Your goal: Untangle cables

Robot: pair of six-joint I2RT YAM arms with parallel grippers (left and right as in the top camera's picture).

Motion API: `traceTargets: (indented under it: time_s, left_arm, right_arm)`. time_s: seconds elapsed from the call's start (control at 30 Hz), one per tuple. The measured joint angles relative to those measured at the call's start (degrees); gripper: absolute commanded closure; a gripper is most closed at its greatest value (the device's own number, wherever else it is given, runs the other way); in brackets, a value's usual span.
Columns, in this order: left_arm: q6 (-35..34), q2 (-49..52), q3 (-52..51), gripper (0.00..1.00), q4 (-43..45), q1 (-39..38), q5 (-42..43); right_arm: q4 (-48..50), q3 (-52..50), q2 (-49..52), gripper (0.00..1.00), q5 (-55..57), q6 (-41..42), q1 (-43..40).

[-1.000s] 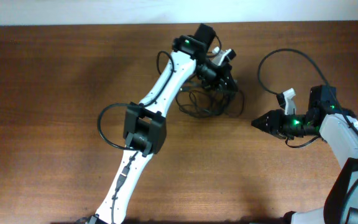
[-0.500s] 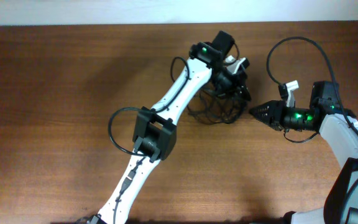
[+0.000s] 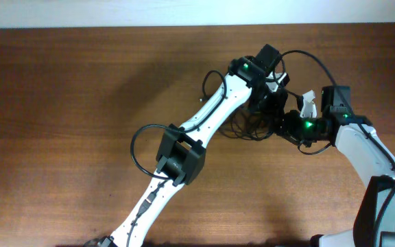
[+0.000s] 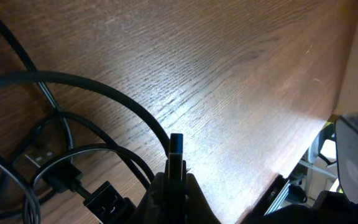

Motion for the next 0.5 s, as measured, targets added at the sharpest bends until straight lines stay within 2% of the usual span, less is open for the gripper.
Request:
traceTargets:
  time_s: [0.1, 0.17, 0.5]
  left_arm:
    - [-1.1, 0.0, 0.0, 1.00, 0.0, 0.0, -0.3]
    - [-1.9, 0.0, 0.0, 1.00, 0.0, 0.2, -0.3]
    - [-5.0, 0.0, 0.0, 1.00, -1.6, 0.3, -2.2]
  right_arm:
    - [0.0, 0.0, 0.0, 0.82, 4.4, 2.8, 0.8]
    - [0.0, 0.0, 0.0, 0.96, 6.2, 3.7, 1.4]
    - [-2.3, 0.1, 0.0, 0.96, 11.7, 4.2, 2.5]
